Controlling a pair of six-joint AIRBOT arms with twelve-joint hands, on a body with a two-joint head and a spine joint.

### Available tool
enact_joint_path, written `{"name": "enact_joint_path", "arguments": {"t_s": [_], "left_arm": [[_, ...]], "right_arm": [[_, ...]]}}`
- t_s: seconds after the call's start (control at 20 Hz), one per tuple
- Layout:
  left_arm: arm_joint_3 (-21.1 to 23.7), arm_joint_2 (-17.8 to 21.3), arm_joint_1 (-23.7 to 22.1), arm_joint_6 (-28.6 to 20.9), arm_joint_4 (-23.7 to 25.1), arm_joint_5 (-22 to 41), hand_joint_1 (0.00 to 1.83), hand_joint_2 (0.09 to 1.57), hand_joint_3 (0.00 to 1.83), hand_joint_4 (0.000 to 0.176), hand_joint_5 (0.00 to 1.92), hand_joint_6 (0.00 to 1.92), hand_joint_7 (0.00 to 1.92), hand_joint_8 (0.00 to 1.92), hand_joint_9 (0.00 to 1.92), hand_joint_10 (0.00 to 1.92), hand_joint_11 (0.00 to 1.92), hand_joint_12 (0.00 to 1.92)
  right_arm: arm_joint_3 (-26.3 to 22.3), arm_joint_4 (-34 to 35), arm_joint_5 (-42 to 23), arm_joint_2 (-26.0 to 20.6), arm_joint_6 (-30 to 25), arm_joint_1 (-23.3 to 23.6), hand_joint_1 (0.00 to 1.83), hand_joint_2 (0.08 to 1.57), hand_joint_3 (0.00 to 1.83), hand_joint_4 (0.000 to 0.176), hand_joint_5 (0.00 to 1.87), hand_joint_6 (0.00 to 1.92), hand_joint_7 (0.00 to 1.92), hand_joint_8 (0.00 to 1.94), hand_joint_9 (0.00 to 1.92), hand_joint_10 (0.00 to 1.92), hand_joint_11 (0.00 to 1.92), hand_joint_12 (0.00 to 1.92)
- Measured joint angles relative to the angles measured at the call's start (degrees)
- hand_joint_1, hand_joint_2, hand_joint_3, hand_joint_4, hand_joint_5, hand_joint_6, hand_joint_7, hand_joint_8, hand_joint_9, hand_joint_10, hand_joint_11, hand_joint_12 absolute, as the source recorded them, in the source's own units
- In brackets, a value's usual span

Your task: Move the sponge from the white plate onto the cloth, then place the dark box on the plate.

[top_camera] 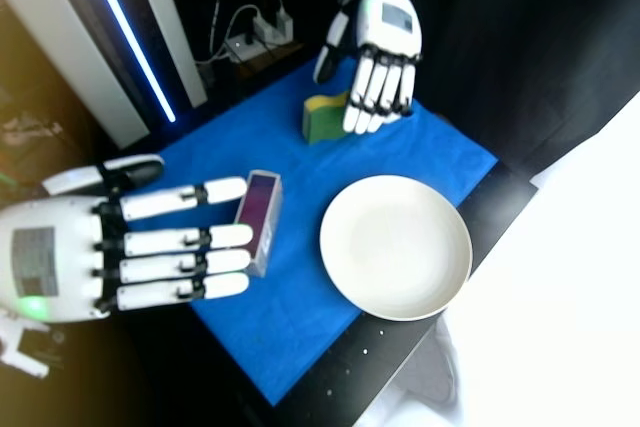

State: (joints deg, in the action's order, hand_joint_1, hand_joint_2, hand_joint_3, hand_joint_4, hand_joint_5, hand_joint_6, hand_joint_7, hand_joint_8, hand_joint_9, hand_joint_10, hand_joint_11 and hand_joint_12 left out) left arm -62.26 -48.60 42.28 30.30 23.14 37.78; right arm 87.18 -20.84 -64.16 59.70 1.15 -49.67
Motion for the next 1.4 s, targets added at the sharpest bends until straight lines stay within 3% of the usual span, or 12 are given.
{"name": "enact_joint_path", "arguments": {"t_s": [0.15,0.3,0.45,0.65,0.8,0.85,0.9,0.95,1.0,1.05,1.25,1.4], "left_arm": [[1.55,1.88,1.25,1.99,-2.71,3.67,0.73,0.88,0.00,0.084,0.17,0.00,0.28,0.00,0.31,0.00,0.00,0.85],[2.01,1.99,1.36,2.08,-3.19,5.86,0.76,0.83,0.00,0.156,0.06,0.00,0.16,0.00,0.17,0.00,0.00,0.66],[2.23,1.99,1.55,2.08,-3.06,7.02,0.78,0.82,0.00,0.171,0.04,0.00,0.13,0.01,0.12,0.02,0.00,0.48],[2.23,1.99,1.64,2.10,-3.06,7.13,0.72,0.82,0.00,0.143,0.09,0.01,0.21,0.01,0.21,0.02,0.00,0.75],[2.23,1.99,2.03,2.10,-3.26,7.13,0.71,0.84,0.01,0.134,0.12,0.01,0.23,0.00,0.23,0.01,0.00,0.77],[2.25,1.99,2.34,2.12,-3.34,7.10,0.64,0.87,0.01,0.131,0.12,0.00,0.23,0.00,0.24,0.00,0.00,0.71],[2.36,1.99,2.45,2.14,-3.43,7.08,0.64,0.87,0.01,0.131,0.12,0.00,0.23,0.00,0.24,0.00,0.00,0.71],[2.47,1.99,2.93,2.12,-3.78,7.50,0.69,0.87,0.00,0.115,0.13,0.00,0.22,0.00,0.23,0.00,0.00,0.74],[2.47,1.99,3.06,2.10,-3.98,7.61,0.72,0.87,0.00,0.108,0.14,0.00,0.22,0.00,0.23,0.00,0.00,0.77],[2.47,1.99,3.21,2.12,-3.91,7.52,0.66,0.88,0.00,0.117,0.12,0.00,0.22,0.00,0.24,0.00,0.00,0.81],[2.47,1.99,4.26,2.12,-4.96,7.72,0.70,0.88,0.00,0.122,0.13,0.00,0.25,0.01,0.27,0.01,0.00,0.89],[2.47,1.99,4.44,2.12,-5.33,7.91,0.77,0.86,0.00,0.134,0.14,0.00,0.26,0.01,0.28,0.01,0.00,0.78]], "right_arm": [[1.75,-6.71,4.59,2.97,-0.07,5.97,0.90,0.82,0.00,0.144,0.19,0.01,0.13,0.00,0.07,0.00,0.09,0.01],[3.15,-13.90,9.05,5.49,-1.11,9.05,0.85,0.83,0.01,0.161,0.20,0.01,0.09,0.00,0.05,0.00,0.07,0.00],[8.17,-21.31,12.50,8.61,-8.46,10.99,0.91,0.81,0.00,0.176,0.19,0.00,0.05,0.00,0.01,0.00,0.05,0.00],[9.03,-28.59,16.76,9.55,-10.10,12.31,0.89,0.78,0.00,0.132,0.25,0.00,0.12,0.01,0.11,0.01,0.18,0.07],[9.03,-29.46,18.69,9.62,-10.16,12.41,0.98,0.79,0.00,0.135,0.39,0.00,0.30,0.01,0.32,0.01,0.23,0.36],[9.03,-30.36,19.65,9.68,-10.14,12.41,1.03,0.86,0.00,0.071,0.56,0.01,0.51,0.01,0.52,0.02,0.25,0.66],[9.03,-30.51,19.96,9.73,-10.16,12.39,1.03,0.86,0.00,0.071,0.56,0.01,0.51,0.01,0.52,0.02,0.25,0.66],[9.03,-30.86,20.50,9.86,-10.14,12.39,1.05,0.95,0.02,0.000,0.82,0.00,0.78,0.13,0.67,0.52,0.36,1.26],[9.03,-30.86,20.50,9.86,-10.16,12.39,1.10,1.07,0.03,0.000,0.94,0.79,0.87,0.49,0.65,1.22,0.48,1.66],[9.03,-30.82,20.48,9.86,-10.16,12.39,1.10,1.15,0.01,0.000,0.88,1.09,0.76,1.17,0.70,1.61,0.67,1.87],[8.70,-29.44,20.41,9.84,-10.19,12.39,1.16,1.12,0.00,0.000,0.96,1.03,0.78,1.46,0.76,1.69,0.73,1.92],[7.76,-24.85,17.14,9.46,-9.03,12.39,1.26,1.10,0.00,0.000,0.91,1.08,1.09,0.85,1.01,1.10,0.90,1.41]]}}
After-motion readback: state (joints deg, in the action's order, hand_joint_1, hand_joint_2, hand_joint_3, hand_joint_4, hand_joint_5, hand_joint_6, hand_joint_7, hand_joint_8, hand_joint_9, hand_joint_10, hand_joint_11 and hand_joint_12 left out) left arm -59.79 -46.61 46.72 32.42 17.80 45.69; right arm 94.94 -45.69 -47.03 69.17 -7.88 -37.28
